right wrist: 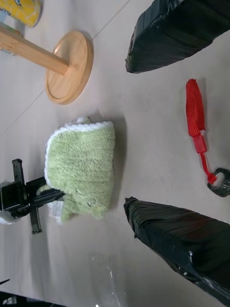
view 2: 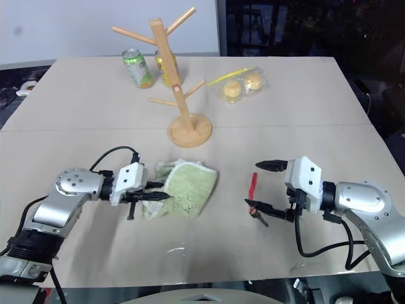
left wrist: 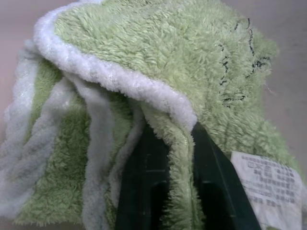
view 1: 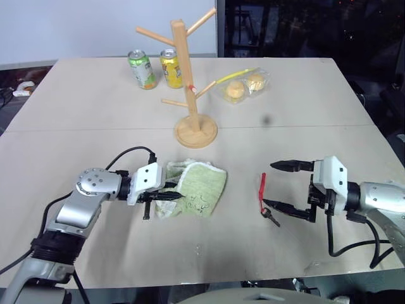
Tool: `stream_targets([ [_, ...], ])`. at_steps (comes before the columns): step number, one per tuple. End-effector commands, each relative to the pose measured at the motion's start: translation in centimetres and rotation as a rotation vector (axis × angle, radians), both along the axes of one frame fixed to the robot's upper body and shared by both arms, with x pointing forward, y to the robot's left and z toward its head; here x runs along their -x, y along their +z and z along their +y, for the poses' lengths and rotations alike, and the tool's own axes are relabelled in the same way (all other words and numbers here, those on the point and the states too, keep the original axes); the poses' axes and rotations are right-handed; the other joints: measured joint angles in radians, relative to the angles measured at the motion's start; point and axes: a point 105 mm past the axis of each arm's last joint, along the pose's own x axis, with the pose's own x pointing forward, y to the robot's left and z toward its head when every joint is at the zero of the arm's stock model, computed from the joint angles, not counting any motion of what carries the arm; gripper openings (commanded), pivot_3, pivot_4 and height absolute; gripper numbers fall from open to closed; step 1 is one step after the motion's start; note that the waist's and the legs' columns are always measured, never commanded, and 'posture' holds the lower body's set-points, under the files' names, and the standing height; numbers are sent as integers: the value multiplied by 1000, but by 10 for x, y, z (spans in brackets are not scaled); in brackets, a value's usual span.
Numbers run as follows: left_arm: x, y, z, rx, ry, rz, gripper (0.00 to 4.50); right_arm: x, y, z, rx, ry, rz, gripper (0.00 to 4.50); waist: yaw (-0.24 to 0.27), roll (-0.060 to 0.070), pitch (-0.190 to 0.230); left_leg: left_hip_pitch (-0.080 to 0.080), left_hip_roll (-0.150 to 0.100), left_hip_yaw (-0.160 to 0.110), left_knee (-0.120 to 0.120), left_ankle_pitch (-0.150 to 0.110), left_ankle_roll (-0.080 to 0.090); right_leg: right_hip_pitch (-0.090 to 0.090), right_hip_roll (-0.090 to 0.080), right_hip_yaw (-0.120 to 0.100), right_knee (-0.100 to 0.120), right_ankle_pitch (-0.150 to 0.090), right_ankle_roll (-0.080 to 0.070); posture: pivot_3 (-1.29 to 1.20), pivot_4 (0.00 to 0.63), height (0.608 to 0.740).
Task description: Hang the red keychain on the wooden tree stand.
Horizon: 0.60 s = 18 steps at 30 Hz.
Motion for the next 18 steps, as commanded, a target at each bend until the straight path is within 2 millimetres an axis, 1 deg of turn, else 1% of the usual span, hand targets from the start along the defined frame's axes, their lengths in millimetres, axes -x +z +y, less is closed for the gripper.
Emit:
stream_targets([
  [1, 0, 0, 13, 19, 112, 41, 25, 4, 9, 8, -11, 63, -59, 4500, -4, 0, 0, 0, 0, 0, 0, 0, 0, 0, 0, 0, 0, 0, 0, 0, 150, 740],
  [4, -2, 17, 26, 90, 235, 50, 25, 8, 14, 14, -31, 112, -82, 4500, -12, 0, 0, 0, 1, 0, 0, 0, 0, 0, 1, 0, 1, 0, 0, 0, 150, 740],
  [5, -4, 29, 33, 135, 308, 56, 25, 9, 17, 17, -38, 132, -98, 4500, -13, 0, 0, 0, 1, -1, 0, 0, 0, 0, 1, -1, 1, 0, 0, 0, 150, 740],
  [8, -8, 57, 51, 221, 453, 60, 25, 11, 21, 21, -48, 161, -130, 4500, -18, -1, 1, 0, 2, -3, 1, 0, 0, 0, 0, -2, 2, -2, 3, 0, 150, 740],
  [10, -15, 87, 75, 288, 592, 2, 25, 10, 23, 23, -51, 166, -148, 4500, -18, -1, 1, 0, 2, -3, 2, 0, 0, 0, 0, -2, 2, -2, 3, 0, 150, 740],
  [12, -18, 104, 91, 320, 674, -38, 25, 8, 24, 24, -57, 165, -155, 4500, -18, -2, 1, -1, 1, -3, 2, 0, 0, 0, -1, -2, 2, -2, 3, 0, 150, 740],
  [13, -24, 112, 107, 317, 752, -82, 25, 7, 24, 25, -63, 164, -154, 4500, -18, -2, 1, 0, 1, -3, 2, 0, 0, 1, -1, -3, 2, -2, 3, 0, 150, 740],
  [16, -39, 124, 138, 314, 909, -181, 25, 4, 24, 27, -72, 172, -159, 4500, -16, -2, 1, 0, 0, -2, 3, 0, 0, 1, -1, -2, 2, -2, 3, 0, 150, 740],
  [18, -52, 126, 159, 301, 1036, -253, 25, 2, 24, 29, -75, 178, -165, 4500, -16, -2, 1, 0, 0, -2, 3, 0, 0, 1, -1, -3, 2, -1, 3, 0, 150, 740],
])
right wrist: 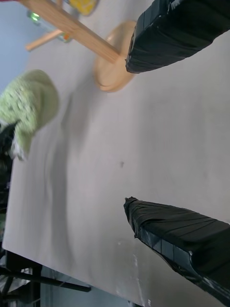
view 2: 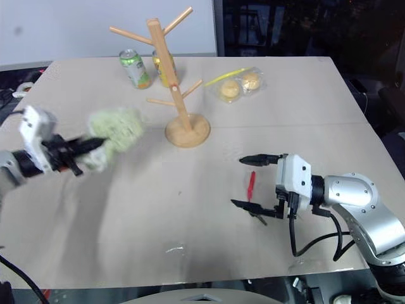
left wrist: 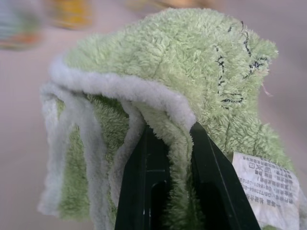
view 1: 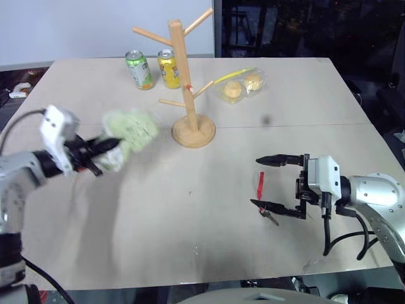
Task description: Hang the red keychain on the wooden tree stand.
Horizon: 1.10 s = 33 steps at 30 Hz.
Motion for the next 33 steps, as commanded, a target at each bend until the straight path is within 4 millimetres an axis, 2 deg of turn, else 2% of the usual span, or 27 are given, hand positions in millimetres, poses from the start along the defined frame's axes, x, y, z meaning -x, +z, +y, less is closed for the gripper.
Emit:
stream_targets([
  [1, -19, 8, 42, -66, 269, -92, 25, -1, 5, 5, -11, 21, -42, 4500, 1, 0, 0, 0, 0, 0, 0, 0, 0, 0, 0, 0, 0, 1, -3, 0, 150, 740],
  [7, -41, -11, 91, -83, 664, -152, 25, -3, 6, 4, -13, -5, -56, 4500, 10, -3, -1, -1, 0, 1, 2, 0, 0, 0, 0, 0, 2, 2, -3, 0, 150, 740],
  [10, -43, -25, 99, -134, 740, -152, 25, -6, 4, 2, -15, -36, -51, 4500, 10, -8, 0, -1, 0, 2, 4, 0, 0, -1, 0, 0, 3, 2, -3, 0, 150, 740],
  [15, -40, -43, 112, -178, 854, -127, 25, -9, 3, -1, -20, -81, -44, 4500, 14, -9, 0, -1, 0, 2, 7, 0, 0, 0, -1, 0, 6, 2, -3, 0, 150, 740],
  [17, -43, -47, 107, -168, 823, -118, 894, -10, 2, -2, -21, -94, -35, 4500, 16, -9, 0, -1, 0, 1, 9, 0, 0, 0, -2, -1, 8, 2, -3, 0, 150, 740],
  [18, -44, -46, 105, -161, 808, -120, 1144, -9, 2, -3, -19, -96, -33, 4500, 17, -9, 0, -1, 0, 1, 11, 0, 0, -1, -2, -1, 11, 2, -3, 0, 150, 740],
  [19, -45, -45, 103, -151, 796, -122, 1637, -9, 1, -3, -16, -98, -31, 4500, 18, -9, 0, -1, 0, 1, 12, 0, 0, -1, -3, -1, 12, 2, -3, 0, 150, 740],
  [20, -45, -43, 102, -142, 789, -128, 2242, -8, 1, -4, -14, -102, -28, 4500, 19, -9, 0, -1, 0, 0, 12, 0, 0, 0, -3, -2, 12, 2, -3, 0, 150, 740],
  [21, -45, -41, 102, -135, 785, -133, 2552, -7, 1, -5, -13, -105, -26, 4500, 19, -9, 0, -1, 0, 0, 12, 0, 0, 0, -4, -2, 13, 2, -3, 0, 150, 740],
  [23, -42, -32, 103, -120, 780, -149, 3489, -7, 0, -7, -18, -128, -9, 4500, 18, -9, 0, -1, 0, 0, 13, 0, 0, 0, -5, -2, 13, 2, -4, 0, 150, 740],
  [24, -41, -28, 103, -113, 773, -157, 3776, -6, -1, -8, -22, -141, 2, 4500, 18, -9, 0, -1, 1, 0, 13, 0, 0, 0, -5, -2, 13, 2, -4, 0, 150, 740],
  [25, -40, -25, 102, -109, 768, -162, 4308, -6, -1, -9, -25, -150, 10, 4500, 18, -9, 0, -1, 1, -1, 13, 0, 0, 0, -5, -2, 13, 3, -4, 0, 150, 740],
  [29, -42, 16, 81, -49, 624, -277, 4415, 3, -4, -15, -50, -214, 91, 4500, 18, -10, 0, -2, 1, -1, 13, 0, 0, 0, -5, -1, 13, 2, -4, 0, 150, 740],
  [31, -43, 32, 42, -73, 386, -280, 4415, 10, -8, -19, -75, -262, 166, 4500, 17, -10, 0, -2, 1, -1, 12, 0, 0, 0, -6, -1, 13, 2, -4, 0, 150, 740],
  [33, -33, 32, -27, -81, 8, -184, 4415, 16, -17, -24, -100, -332, 275, 4500, 20, -11, 0, -3, 1, -2, 12, 0, 0, 0, -6, -1, 13, 2, -4, 0, 150, 740],
])
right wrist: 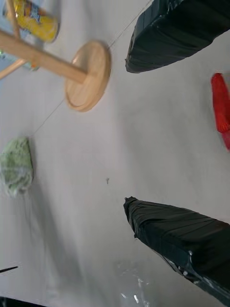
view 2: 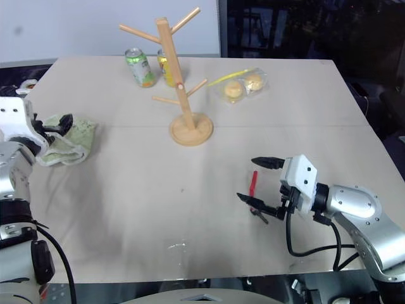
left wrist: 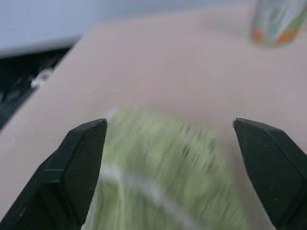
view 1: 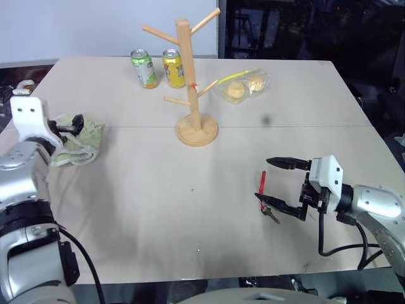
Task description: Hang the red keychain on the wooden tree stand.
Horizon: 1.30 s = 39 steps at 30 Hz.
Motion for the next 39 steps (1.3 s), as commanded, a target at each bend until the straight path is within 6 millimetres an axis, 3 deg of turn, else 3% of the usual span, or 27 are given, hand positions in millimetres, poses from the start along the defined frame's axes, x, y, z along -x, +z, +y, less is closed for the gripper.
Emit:
stream_targets([
  [1, 19, 20, -110, -67, -599, 105, 4415, 11, -2, -7, -50, -94, 116, 4500, 2, 0, 0, 0, 0, 0, 0, 0, 0, 1, -1, -1, 0, 0, 0, 0, 150, 740],
  [2, 28, 15, -130, -75, -712, 157, 4415, 13, -6, -8, -50, -107, 157, 4500, 2, 0, 0, 0, -1, 0, 0, 0, 0, 1, -2, 0, 0, 0, 0, 0, 150, 740],
  [6, 48, 8, -171, -55, -942, 243, 4415, 15, -21, -12, -63, -176, 296, 4500, -10, 3, 1, 3, -1, 3, 0, 0, 0, 1, -3, 3, 0, 0, 0, 0, 150, 740],
  [13, 89, -9, -225, -128, -1297, 353, 4415, 6, -44, -18, -39, -265, 437, 4500, -20, 3, 2, 3, 1, -4, 0, 1, 0, 1, 6, 3, 0, 0, 1, 0, 150, 740],
  [23, 100, -16, -239, -247, -1445, 326, 4415, -15, -72, -13, 40, -367, 482, 4500, -17, 4, 2, 2, 0, -4, 0, 1, 0, 0, 10, 4, -1, -1, 1, 0, 150, 740],
  [37, 103, -10, -251, -240, -1499, 291, 4415, -39, -79, 22, 78, -405, 422, 4500, -31, 2, 2, 12, 1, -9, 0, 1, 0, 0, 18, 19, 0, 3, -5, 0, 150, 740],
  [39, 104, -10, -252, -240, -1500, 294, 4500, -40, -79, 26, 74, -399, 425, 3953, -31, 2, 2, 13, 1, -9, -1, 1, 0, 0, 19, 20, 0, 3, -5, 0, 150, 740],
])
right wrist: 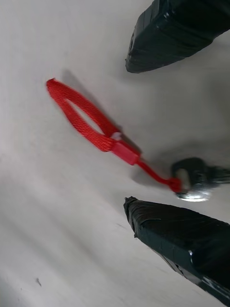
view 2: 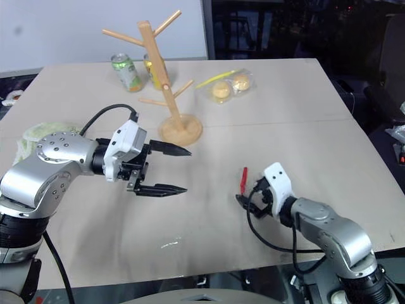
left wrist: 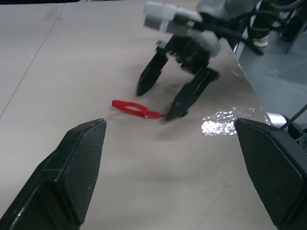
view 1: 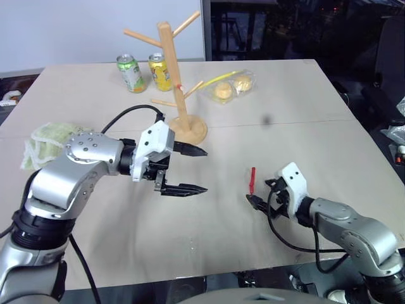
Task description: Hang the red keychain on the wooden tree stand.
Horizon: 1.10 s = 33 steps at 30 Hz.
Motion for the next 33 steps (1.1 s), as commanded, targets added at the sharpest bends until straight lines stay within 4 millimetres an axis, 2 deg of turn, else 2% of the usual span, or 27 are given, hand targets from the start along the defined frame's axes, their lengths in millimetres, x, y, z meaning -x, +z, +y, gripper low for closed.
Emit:
stream_targets([
  [1, 5, 8, -4, 8, -26, -31, 4500, 0, -2, 7, -2, 13, 15, 3658, 0, 0, 0, 0, 0, 1, 0, 0, 0, 0, 0, 2, 0, 0, 0, 0, 150, 740],
  [8, 7, 12, -3, 9, -12, -30, 4500, 9, -11, 10, 26, 56, 66, 279, 1, 0, 0, 0, -1, 4, -4, 0, 0, -1, 1, 6, -3, 1, 2, 0, 150, 740],
  [9, 7, 12, -3, 8, -12, -29, 4500, 9, -10, 11, 30, 70, 63, 19, 1, 0, 0, 0, -1, 4, -4, 0, 0, -1, 1, 6, -3, 1, 3, 0, 150, 740],
  [15, 8, 14, -1, 6, 5, -27, 4500, 7, -8, 11, 50, 122, 50, 19, 3, 0, 0, 1, -1, 4, -5, 0, 0, -2, 1, 6, -4, 0, 0, 0, 150, 740],
  [20, 5, 17, -1, 18, 24, -32, 4500, 7, 7, 14, 14, 245, -57, 19, 3, 0, 0, 0, -1, 4, -6, 0, 0, -2, 1, 6, -5, 0, 0, 0, 150, 740],
  [23, -4, 30, 6, 65, 87, -1, 4500, 6, 33, 9, -6, 379, -237, 19, 5, 1, 3, 0, -2, 4, -8, 0, 0, -2, 3, 6, -7, 0, 1, 0, 150, 740],
  [27, -5, 46, 18, 109, 147, 69, 4500, -3, 72, 7, -31, 441, -469, 19, 2, 1, 5, -2, -2, 4, -8, 0, 0, -3, 5, 6, -7, 2, 4, 0, 150, 740],
  [33, -8, 84, 37, 258, 281, 125, 4500, 2, 108, 29, -67, 609, -672, 19, 5, 1, 6, -3, -2, 2, -9, 0, 0, -4, 5, 5, -7, 2, 4, 0, 150, 740],
])
